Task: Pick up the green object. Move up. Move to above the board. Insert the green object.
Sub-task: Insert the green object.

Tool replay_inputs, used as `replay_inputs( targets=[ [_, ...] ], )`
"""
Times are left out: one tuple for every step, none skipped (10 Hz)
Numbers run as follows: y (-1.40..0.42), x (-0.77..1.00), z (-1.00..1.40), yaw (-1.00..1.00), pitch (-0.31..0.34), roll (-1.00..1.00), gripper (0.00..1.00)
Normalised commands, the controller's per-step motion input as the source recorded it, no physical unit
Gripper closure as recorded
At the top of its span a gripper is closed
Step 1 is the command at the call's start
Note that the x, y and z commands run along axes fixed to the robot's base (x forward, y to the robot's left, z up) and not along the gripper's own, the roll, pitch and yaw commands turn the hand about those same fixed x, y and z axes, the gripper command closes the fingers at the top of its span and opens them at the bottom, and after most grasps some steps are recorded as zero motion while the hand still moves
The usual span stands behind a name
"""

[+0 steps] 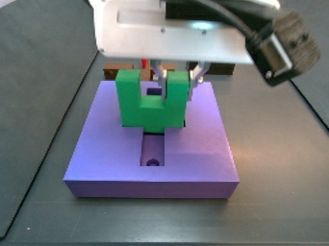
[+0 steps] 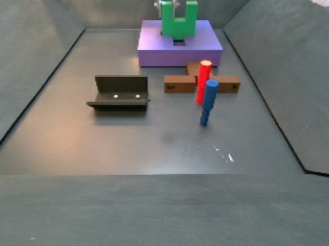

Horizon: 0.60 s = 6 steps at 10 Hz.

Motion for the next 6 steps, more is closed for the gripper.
replay_inputs(
  targets=[
    [-0.03,-0.02,-0.45,0.07,-0.049,0.0,1.0],
    [0.0,-0.21,-0.66,0.17,-0.093,0.14,1.0],
    [0.0,-0.23,-0.83,0.15,-0.067,0.27,1.0],
    [-0.05,-0.11,-0.91,0.03,-0.031,0.24,1.0],
    [-0.13,-0.08,-0.88,0.0,-0.043,0.19,1.0],
    [-0.01,0.01,-0.26,0.0,-0.01,0.0,1.0]
  ],
)
